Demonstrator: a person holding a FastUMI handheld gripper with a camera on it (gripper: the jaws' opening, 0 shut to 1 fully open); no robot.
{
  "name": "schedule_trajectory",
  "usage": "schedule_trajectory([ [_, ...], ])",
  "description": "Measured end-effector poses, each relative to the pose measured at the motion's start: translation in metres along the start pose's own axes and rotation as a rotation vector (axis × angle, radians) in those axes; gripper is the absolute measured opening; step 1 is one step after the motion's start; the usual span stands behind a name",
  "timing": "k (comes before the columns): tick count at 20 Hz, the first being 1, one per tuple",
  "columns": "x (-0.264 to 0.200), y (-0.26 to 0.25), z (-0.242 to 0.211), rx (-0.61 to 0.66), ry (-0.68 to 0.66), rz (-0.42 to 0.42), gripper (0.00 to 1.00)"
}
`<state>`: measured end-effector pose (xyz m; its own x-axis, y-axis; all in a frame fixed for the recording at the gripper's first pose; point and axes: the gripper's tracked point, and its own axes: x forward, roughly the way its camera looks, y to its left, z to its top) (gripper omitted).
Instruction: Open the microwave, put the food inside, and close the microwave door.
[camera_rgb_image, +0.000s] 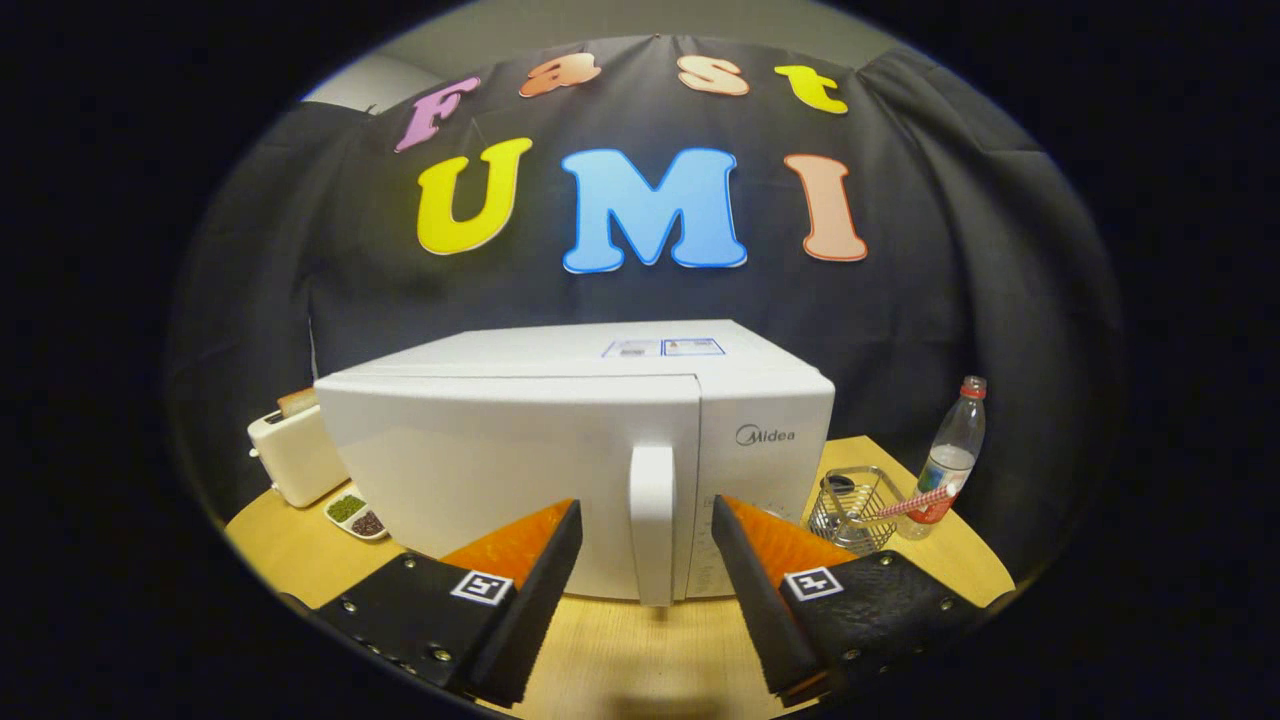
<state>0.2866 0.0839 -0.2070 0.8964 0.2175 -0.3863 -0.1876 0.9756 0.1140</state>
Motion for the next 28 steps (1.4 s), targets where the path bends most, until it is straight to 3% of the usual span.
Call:
schedule_trajectory([
  [2, 0.015, -0.003, -0.016, 0.030, 0.058, -0.008, 0.77],
  [3, 0.021, -0.005, -0.020, 0.049, 0.074, -0.011, 0.56],
  [4, 0.022, 0.002, -0.020, 0.062, 0.092, 0.017, 0.55],
  [7, 0.019, 0.006, -0.021, -0.002, 0.078, 0.002, 0.38],
  [8, 0.042, 0.011, -0.029, -0.016, 0.082, -0.014, 0.38],
  [9, 0.016, 0.011, -0.019, -0.040, 0.094, -0.014, 0.16],
  [17, -0.053, 0.028, -0.043, -0.047, 0.127, -0.001, 0.16],
  [28, -0.157, 0.107, -0.079, -0.082, 0.156, 0.037, 0.18],
])
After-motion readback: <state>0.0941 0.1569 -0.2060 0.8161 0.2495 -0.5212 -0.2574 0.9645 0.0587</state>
